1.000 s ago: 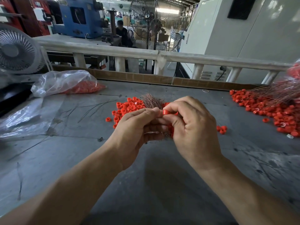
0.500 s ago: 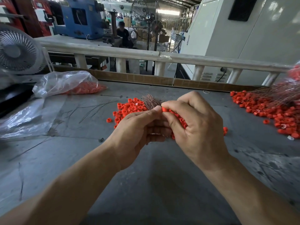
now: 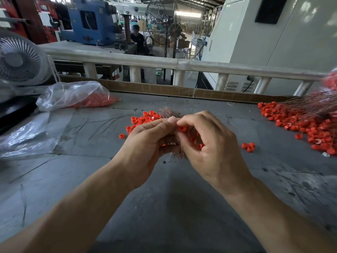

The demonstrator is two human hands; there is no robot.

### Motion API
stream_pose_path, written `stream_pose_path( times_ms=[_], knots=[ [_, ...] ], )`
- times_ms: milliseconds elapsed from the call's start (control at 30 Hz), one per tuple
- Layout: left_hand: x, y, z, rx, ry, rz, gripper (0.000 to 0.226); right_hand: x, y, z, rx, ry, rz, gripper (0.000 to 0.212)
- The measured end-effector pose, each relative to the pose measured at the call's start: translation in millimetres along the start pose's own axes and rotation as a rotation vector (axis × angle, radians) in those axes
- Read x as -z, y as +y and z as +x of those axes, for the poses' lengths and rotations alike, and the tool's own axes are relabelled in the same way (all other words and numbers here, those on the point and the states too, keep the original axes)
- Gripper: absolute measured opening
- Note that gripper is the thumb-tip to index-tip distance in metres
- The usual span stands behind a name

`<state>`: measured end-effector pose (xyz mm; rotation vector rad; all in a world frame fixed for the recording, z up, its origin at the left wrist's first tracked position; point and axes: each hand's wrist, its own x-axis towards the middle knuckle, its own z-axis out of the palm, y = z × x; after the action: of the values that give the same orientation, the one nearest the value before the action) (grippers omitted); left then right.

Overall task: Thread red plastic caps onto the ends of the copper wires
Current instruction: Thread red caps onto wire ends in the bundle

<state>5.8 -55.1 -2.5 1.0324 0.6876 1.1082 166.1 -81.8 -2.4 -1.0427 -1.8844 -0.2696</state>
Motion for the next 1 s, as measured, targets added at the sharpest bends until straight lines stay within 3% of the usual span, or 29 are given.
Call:
stream_pose_path(
  times_ms=[533, 767, 1000],
  knots=[
    [11.4, -0.4, 6.8, -0.053, 0.172, 0.076, 0.019, -6.4, 9.7, -2.9, -0.202, -0.122, 0.203, 0.015],
    [21.0, 10.8, 9.7, -0.12, 0.26, 0.006, 0.022, -7.4, 16.4, -7.4, -0.422, -0.191, 0.489, 0.013],
    [22.3, 7.7, 10.8, -0.147, 0.281, -0.047, 0.013, -6.2, 16.1, -8.7, -0.494, -0.316, 0.665, 0.011]
  ],
)
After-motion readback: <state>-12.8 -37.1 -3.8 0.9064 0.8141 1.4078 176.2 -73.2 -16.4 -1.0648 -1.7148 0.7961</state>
